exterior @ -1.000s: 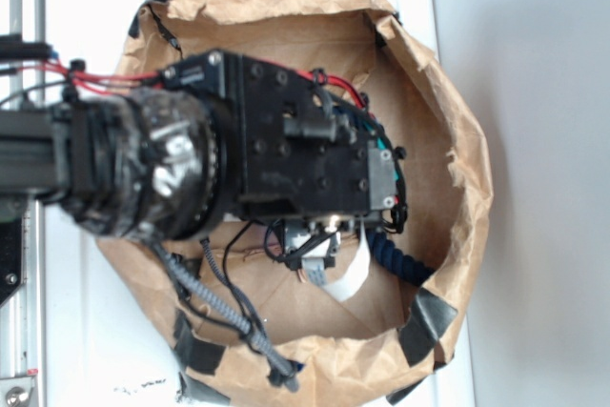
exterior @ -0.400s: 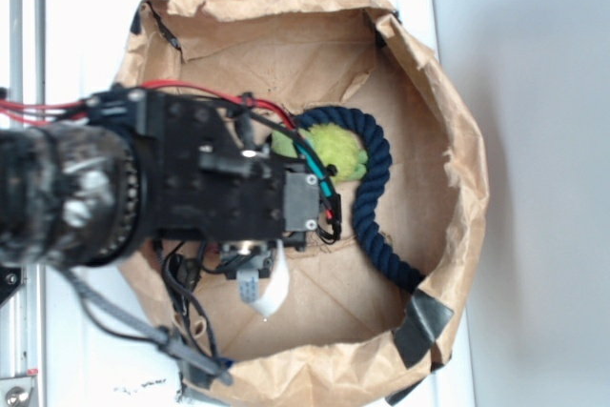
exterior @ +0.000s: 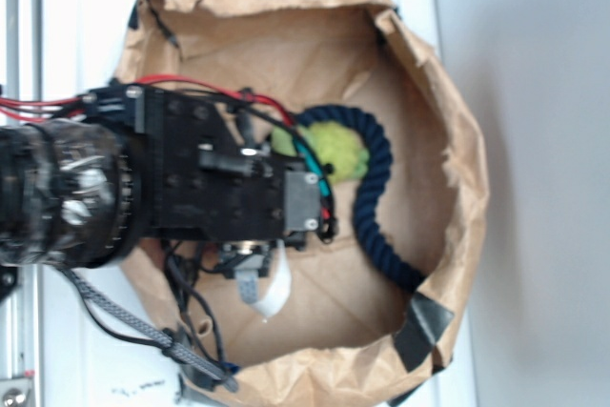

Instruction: Grab the shell.

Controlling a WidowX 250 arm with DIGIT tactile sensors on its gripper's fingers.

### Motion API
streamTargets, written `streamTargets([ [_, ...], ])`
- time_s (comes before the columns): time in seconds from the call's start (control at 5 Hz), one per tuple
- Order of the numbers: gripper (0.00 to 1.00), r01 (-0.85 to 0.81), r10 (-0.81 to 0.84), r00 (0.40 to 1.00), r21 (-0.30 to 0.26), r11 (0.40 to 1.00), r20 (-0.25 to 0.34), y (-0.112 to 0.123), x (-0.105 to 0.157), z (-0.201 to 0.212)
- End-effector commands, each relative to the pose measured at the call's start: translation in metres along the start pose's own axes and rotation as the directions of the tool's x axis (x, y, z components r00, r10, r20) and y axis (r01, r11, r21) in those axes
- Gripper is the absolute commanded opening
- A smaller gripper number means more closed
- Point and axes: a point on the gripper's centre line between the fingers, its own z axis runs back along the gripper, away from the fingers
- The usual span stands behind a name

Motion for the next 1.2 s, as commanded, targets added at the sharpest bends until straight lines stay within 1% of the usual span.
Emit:
streamTargets([
  [0.0, 0.00, -0.081, 0.077, 0.996, 0.087, 0.993, 0.053, 0.035, -0.009, 0.049],
  [0.2, 0.00, -0.332, 0.320, 0.943, 0.178, 0.926, 0.093, 0.043, -0.023, 0.094],
  [0.4, 0.00, -0.537, 0.522, 0.843, 0.158, 0.829, 0.126, 0.043, -0.045, 0.136],
  [0.6, 0.00, -0.695, 0.704, 0.709, 0.209, 0.688, 0.040, 0.033, -0.055, 0.171],
  [0.8, 0.00, -0.840, 0.858, 0.514, 0.199, 0.504, -0.001, 0.028, -0.055, 0.183],
  [1.0, 0.00, -0.938, 0.943, 0.333, 0.098, 0.332, 0.001, 0.029, -0.050, 0.187],
])
